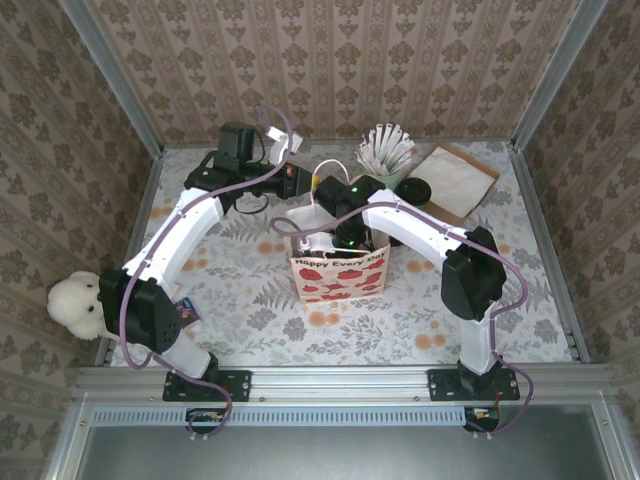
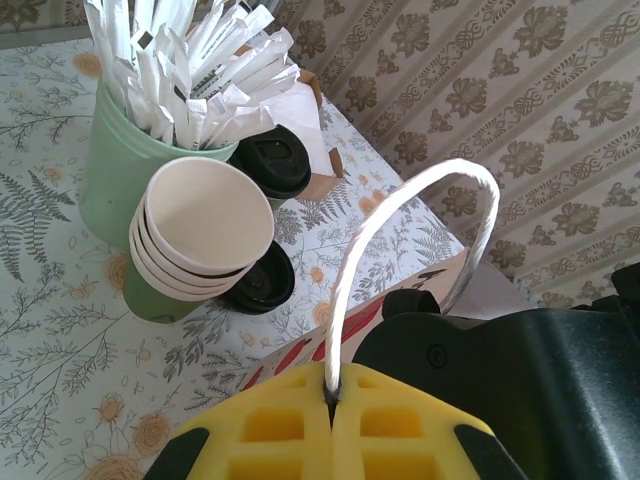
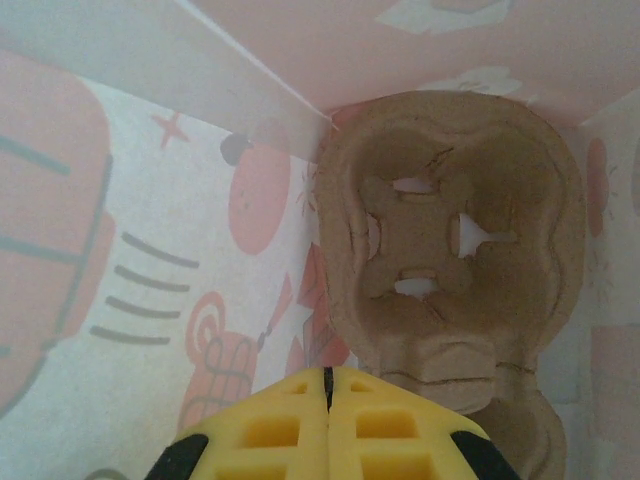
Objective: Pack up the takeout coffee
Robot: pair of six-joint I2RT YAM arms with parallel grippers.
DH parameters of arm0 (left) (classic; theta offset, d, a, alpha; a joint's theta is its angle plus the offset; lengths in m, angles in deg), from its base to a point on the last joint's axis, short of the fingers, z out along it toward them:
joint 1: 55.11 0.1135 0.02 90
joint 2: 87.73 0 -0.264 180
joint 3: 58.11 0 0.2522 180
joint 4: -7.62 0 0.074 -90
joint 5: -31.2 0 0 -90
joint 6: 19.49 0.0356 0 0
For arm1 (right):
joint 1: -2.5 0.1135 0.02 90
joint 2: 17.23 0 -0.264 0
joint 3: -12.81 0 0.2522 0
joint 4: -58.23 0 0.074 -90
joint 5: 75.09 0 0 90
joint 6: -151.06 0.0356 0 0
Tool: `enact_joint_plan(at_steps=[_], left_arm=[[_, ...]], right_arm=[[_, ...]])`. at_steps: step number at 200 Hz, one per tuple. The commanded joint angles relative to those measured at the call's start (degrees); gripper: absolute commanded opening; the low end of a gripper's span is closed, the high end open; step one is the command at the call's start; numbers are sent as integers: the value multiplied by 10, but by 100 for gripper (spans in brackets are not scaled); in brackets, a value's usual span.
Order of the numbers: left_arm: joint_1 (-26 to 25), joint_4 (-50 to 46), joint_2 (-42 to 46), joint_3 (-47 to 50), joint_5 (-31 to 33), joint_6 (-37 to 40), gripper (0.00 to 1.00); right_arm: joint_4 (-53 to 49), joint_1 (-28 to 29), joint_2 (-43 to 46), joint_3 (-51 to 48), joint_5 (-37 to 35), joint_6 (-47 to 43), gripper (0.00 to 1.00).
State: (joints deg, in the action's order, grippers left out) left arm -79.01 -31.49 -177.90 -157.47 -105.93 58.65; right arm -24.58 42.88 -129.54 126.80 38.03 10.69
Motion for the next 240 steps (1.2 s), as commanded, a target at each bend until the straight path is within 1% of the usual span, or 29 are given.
enact_joint_plan(at_steps=[1,30,48,59,111,168,202,229,240], left_arm=[[4,-6,3,-4,-5,19,0],[4,-8,-4,-8,-12,15,0],[4,-3,-6,-7,-12,10,0],[4,0,-7,-7,-12,7,0],[3,5,-1,-1,-16,6,0],[1,2,3,3,-28,21,0],[-1,4,9,9,-32,29,0],[0,4,14,14,-26,35,0],[0,3,15,14,-25,37,0]], right_arm=[[-16,-2,-34,-8,-15,-28,0],[5,-1,-50,-18,-42,-20,0],[37,4,-53,-33,-89,-14,0],[47,5,-48,-39,-102,-14,0],[54,10,-7,-35,-59,-28,0],[41,8,23,-28,-2,-17,0],[61,2,47,-39,39,-8,0],[65,1,45,-70,34,-17,0],[60,2,38,-75,22,-19,0]])
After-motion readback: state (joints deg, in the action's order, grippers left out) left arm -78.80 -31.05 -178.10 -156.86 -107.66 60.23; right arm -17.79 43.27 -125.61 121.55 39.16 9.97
